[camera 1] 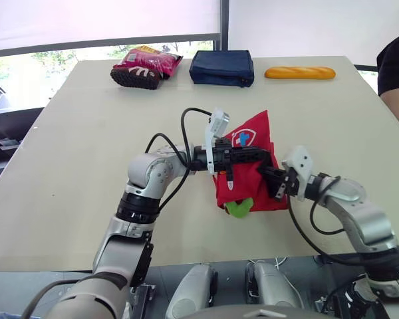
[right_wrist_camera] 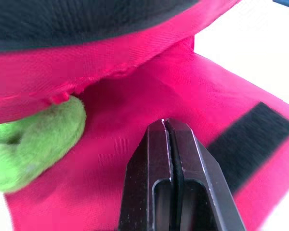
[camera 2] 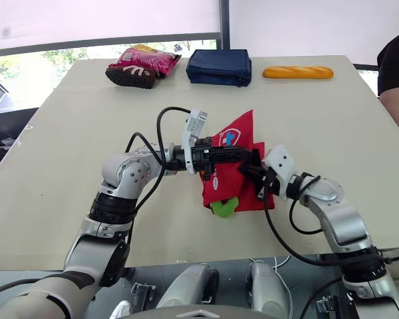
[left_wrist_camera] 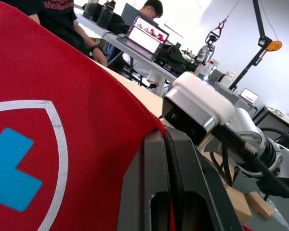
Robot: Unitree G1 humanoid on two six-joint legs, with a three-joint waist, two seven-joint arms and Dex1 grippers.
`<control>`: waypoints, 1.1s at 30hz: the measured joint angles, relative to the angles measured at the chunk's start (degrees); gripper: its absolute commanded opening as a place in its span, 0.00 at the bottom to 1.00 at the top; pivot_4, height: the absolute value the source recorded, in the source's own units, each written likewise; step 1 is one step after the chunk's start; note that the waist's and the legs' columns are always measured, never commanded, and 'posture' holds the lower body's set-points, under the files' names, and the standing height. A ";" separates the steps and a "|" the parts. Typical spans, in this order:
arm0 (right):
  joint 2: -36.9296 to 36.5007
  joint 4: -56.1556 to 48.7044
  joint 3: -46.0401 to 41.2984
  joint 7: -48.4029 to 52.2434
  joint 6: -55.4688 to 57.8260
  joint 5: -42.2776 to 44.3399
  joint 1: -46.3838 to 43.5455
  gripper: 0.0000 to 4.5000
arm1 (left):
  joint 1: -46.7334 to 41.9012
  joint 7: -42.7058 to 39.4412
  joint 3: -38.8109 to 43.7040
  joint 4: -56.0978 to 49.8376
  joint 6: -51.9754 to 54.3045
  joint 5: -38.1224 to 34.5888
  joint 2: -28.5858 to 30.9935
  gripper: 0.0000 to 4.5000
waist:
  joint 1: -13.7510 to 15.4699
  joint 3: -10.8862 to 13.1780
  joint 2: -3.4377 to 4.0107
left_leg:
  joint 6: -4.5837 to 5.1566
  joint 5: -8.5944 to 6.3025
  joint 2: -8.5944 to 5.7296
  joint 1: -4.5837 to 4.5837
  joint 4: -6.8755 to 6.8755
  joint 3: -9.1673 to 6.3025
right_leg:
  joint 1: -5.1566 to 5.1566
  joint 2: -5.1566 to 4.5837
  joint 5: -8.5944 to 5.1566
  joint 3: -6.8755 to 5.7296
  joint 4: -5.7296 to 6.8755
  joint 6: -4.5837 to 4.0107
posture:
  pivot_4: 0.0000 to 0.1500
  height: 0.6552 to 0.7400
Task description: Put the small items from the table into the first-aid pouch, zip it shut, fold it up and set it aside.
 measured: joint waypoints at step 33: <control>-20.88 -26.69 -45.63 3.71 13.52 31.95 26.55 1.00 | -0.42 0.48 -9.66 10.94 -7.31 14.42 -6.11 0.57 | 1.46 0.08 0.05 | 0.21 -0.12 0.07 -0.07 0.06 0.07 | 0.07 -0.04 -0.05 -0.07 -0.08 0.10 | 1.00 0.99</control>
